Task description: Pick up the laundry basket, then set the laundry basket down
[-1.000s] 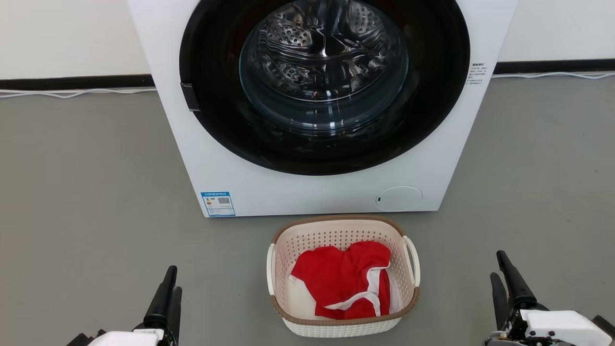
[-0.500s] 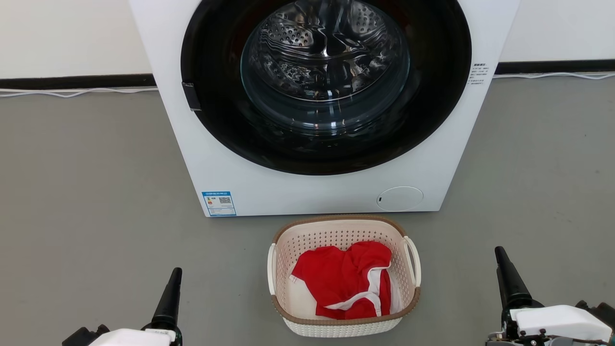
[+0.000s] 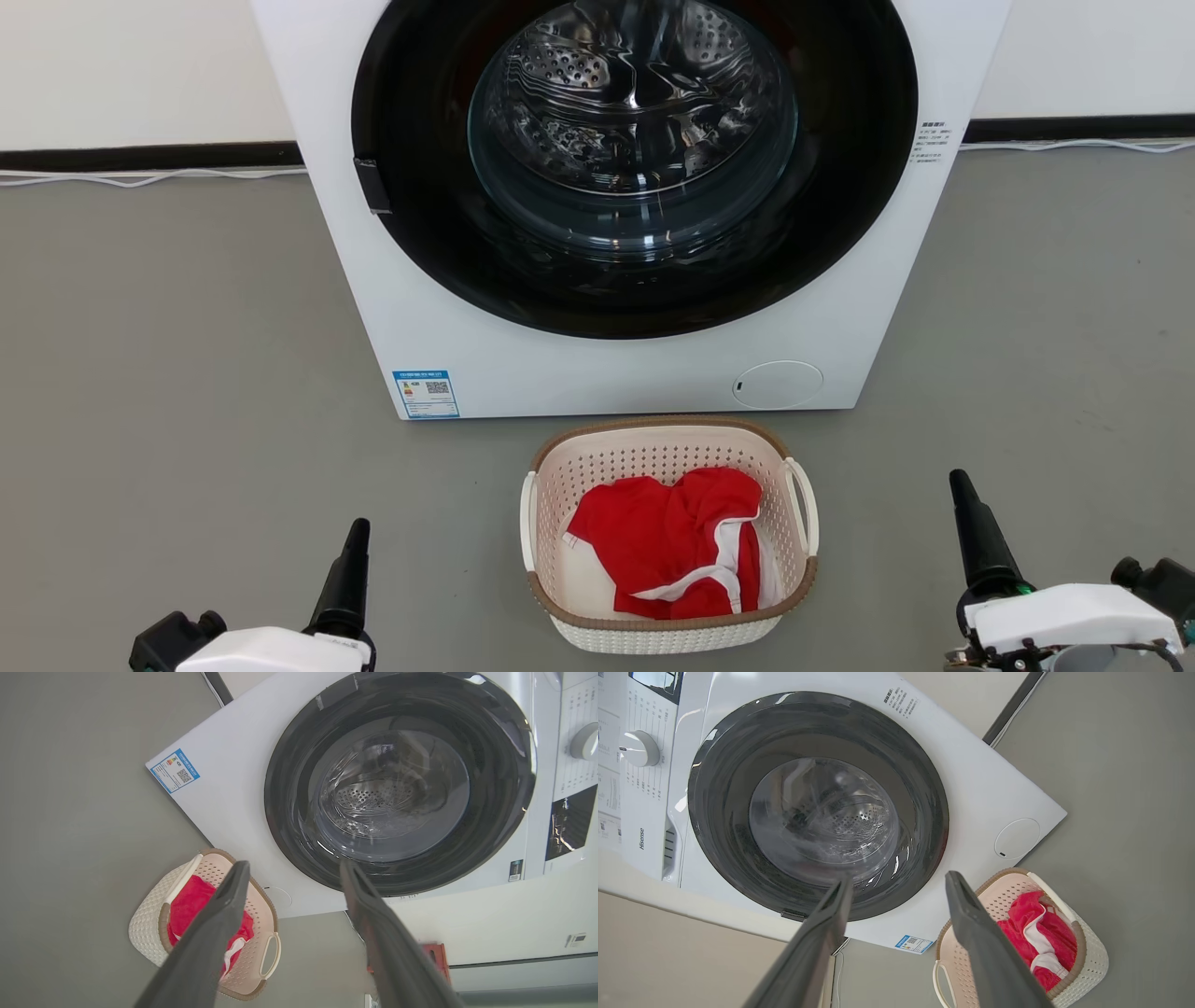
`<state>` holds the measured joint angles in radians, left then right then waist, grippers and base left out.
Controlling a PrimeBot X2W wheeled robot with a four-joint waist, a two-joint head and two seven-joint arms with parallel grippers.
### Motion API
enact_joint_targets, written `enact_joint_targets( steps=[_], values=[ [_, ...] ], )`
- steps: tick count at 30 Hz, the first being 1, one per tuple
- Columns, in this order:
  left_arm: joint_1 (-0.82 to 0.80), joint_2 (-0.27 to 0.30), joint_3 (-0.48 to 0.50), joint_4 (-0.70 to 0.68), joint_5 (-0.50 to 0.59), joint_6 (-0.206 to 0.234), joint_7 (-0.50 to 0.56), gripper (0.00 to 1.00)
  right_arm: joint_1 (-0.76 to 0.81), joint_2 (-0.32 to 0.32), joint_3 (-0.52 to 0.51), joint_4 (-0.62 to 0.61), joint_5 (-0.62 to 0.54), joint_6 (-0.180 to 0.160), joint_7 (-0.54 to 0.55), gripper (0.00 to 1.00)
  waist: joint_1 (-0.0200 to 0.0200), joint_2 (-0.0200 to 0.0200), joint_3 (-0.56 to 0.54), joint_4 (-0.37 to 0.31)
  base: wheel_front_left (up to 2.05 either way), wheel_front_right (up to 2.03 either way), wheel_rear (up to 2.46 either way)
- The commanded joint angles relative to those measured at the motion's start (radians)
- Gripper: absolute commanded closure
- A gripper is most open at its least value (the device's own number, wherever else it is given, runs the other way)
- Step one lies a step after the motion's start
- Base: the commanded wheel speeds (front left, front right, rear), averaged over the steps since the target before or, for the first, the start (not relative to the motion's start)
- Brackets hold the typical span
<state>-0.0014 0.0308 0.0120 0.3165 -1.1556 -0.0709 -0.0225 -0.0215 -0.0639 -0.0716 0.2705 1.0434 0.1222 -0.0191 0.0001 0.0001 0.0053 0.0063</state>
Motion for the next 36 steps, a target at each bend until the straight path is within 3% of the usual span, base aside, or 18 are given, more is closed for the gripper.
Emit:
enact_joint_targets(
  steps=[1,36],
  values=[
    [-0.042,0.007,0.007,-0.031,0.034,0.006,-0.013,0.0,-0.034,-0.017,0.011,-0.034,-0.038,0.004,-0.016,0.0,-0.0001,-0.0001,0.0,0.0,0.0,0.0,0.0],
    [-0.038,0.013,-0.04,-0.063,0.53,0.08,-0.113,0.0,-0.044,-0.043,0.033,-0.03,-0.518,0.006,-0.116,0.0,-0.0001,-0.0001,-0.005,0.004,0.0,0.0,0.0]
  ],
)
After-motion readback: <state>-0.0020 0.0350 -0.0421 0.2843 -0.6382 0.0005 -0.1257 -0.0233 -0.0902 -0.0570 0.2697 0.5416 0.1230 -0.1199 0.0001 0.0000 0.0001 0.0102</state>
